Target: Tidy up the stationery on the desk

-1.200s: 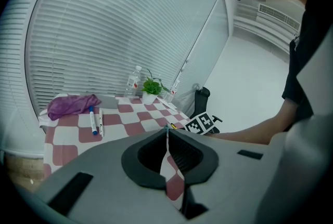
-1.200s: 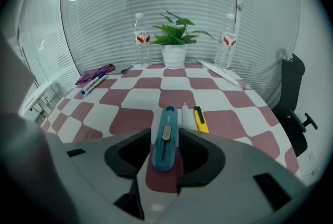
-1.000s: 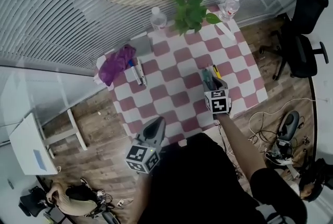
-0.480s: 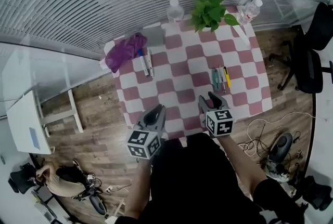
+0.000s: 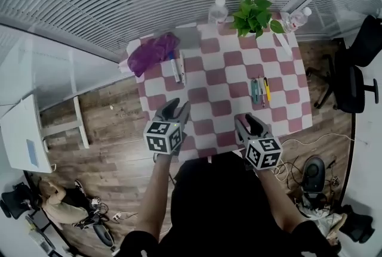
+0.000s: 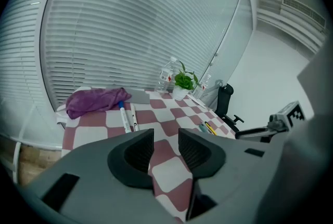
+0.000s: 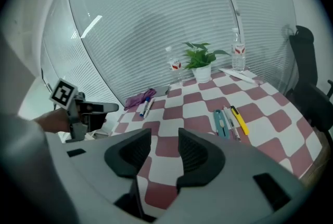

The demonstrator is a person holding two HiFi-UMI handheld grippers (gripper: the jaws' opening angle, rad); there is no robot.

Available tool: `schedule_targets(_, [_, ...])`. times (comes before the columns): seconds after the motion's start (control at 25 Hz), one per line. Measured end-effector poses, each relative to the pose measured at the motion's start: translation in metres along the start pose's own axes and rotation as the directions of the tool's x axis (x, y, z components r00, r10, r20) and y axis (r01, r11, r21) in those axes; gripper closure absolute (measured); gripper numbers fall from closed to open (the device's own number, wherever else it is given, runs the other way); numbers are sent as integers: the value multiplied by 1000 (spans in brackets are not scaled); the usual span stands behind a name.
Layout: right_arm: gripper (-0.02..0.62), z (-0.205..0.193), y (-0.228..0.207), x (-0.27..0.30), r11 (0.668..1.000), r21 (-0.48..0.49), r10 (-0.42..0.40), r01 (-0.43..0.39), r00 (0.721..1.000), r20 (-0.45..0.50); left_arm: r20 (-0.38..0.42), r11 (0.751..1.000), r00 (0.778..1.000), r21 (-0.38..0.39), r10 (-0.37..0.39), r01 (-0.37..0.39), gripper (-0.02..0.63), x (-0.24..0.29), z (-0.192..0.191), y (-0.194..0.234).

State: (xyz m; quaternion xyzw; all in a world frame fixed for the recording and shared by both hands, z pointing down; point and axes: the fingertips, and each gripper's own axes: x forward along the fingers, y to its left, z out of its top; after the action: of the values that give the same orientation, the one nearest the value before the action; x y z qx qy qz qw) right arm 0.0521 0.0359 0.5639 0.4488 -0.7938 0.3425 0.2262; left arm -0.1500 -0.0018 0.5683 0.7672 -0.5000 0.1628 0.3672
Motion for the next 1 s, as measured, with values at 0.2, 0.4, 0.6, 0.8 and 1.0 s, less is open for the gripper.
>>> schedule_targets(0.2, [419,-7,18,-27,998,-4,-59,59,998,21,14,997,998,40,58,-59,464,27,6,41])
schedule_targets(0.4, [422,-26,24,-50,991,37,-127,127,992,16,-20,992,992,-14,126,-126,464,57,-2,70])
schedule_targets(0.6, [423,-23,35,-58,983,65,-174,171,984,41,-56,981,982,-52,183,-186,464,83,-10,98])
schedule_targets(0.8, [423,-20,34,-72,974,59,-221,218,974,51,-87,974,973,-64,213,-218,465,102,-12,111])
schedule_targets(1.0, [423,-25,20,-83,961,93,-267,262,962,49,-102,962,962,-88,251,-260,468,115,-18,121])
